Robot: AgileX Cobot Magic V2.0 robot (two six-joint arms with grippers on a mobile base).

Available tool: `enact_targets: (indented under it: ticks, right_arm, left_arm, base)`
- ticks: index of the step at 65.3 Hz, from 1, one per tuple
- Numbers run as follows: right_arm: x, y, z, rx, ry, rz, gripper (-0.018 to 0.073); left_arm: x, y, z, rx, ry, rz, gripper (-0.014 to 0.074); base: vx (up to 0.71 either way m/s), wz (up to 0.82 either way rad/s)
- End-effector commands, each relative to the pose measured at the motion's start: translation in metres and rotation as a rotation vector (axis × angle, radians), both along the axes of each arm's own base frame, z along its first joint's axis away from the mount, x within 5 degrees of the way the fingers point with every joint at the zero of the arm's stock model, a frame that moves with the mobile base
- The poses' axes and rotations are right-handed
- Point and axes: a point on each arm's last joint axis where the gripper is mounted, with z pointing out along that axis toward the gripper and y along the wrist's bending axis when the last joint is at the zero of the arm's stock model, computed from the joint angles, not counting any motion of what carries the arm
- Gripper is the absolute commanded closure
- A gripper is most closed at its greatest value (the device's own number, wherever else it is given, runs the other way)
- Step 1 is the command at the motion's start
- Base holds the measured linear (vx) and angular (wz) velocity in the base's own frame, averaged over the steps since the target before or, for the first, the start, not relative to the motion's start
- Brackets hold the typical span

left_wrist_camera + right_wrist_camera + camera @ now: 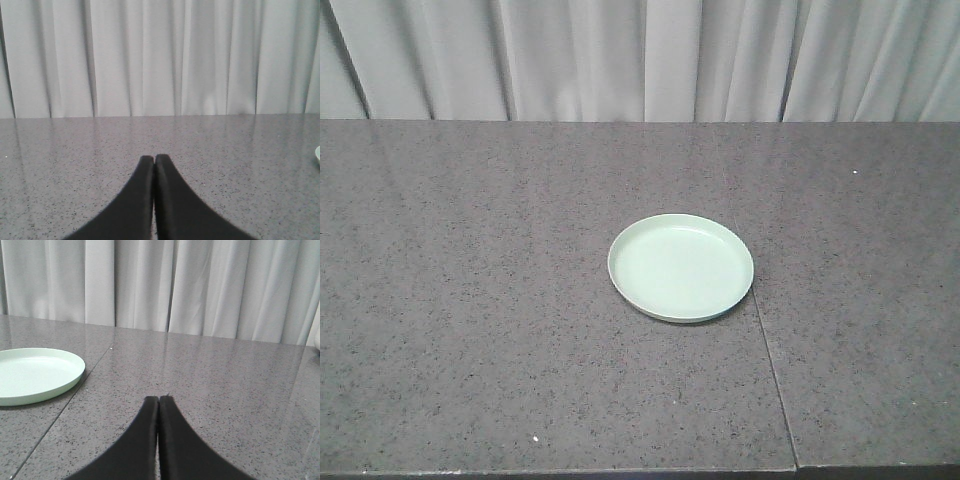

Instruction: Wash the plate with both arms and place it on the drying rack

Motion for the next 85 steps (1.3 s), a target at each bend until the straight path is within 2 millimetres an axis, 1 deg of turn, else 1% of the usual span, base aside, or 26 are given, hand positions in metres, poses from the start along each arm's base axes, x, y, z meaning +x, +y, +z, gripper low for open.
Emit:
enact_targets:
  ticks: [1,11,16,24,38,47,52,59,63,69,75,85]
  right_arm:
    - [0.000,0.000,0.007,-0.005,-0.086,0.003,0.0564]
    - [0.000,0.000,0.008,0.002,-0.095,0.003,0.0564]
    - [-0.002,0.001,0.016,0.026,-0.137,0.007,0.0564]
    - [-0.005,0.000,0.042,0.029,-0.151,0.003,0.0564]
    - [-0.002,-0.001,0.096,0.027,-0.039,-0.013,0.0564]
    - [0.009,-0.001,0.129,0.044,0.048,-0.016,0.0564]
    - [0.017,-0.001,0.140,0.055,0.137,-0.018,0.0563]
    - [0.032,0.001,0.150,0.073,0.279,-0.017,0.0549]
    - [0.041,0.002,0.154,0.069,0.338,-0.012,0.0519]
    - [0.057,0.004,0.155,0.059,0.428,0.008,0.0431]
    - [0.072,0.009,0.152,0.062,0.537,0.055,0.0301]
    - [0.097,0.017,0.146,0.050,0.681,0.138,0.0122]
  left_arm:
    - [-0.004,0.000,0.016,-0.011,-0.115,-0.009,0.0603]
    - [-0.004,0.000,0.016,-0.011,-0.115,-0.009,0.0603]
    - [-0.004,0.000,0.016,-0.011,-0.115,-0.009,0.0603]
    - [-0.004,0.000,0.016,-0.011,-0.115,-0.009,0.0603]
    - [-0.004,0.000,0.016,-0.011,-0.115,-0.009,0.0603]
    - [-0.004,0.000,0.016,-0.011,-0.115,-0.009,0.0603]
    - [-0.004,0.000,0.016,-0.011,-0.115,-0.009,0.0603]
    - [-0.004,0.000,0.016,-0.011,-0.115,-0.009,0.0603]
    - [-0.004,0.000,0.016,-0.011,-0.115,-0.009,0.0603]
    - [-0.004,0.000,0.016,-0.011,-0.115,-0.009,0.0603]
    - [-0.004,0.000,0.016,-0.011,-0.115,-0.009,0.0603]
    - [-0.004,0.000,0.016,-0.011,-0.115,-0.009,0.0603]
  base:
    - [0.00,0.00]
    - [0.00,0.00]
    - [0.00,0.00]
    - [0.00,0.00]
    - [0.00,0.00]
    - [0.00,0.00]
    - [0.00,0.00]
    - [0.00,0.00]
    - [0.00,0.00]
    - [0.00,0.00]
    - [0.00,0.00]
    - [0.00,0.00]
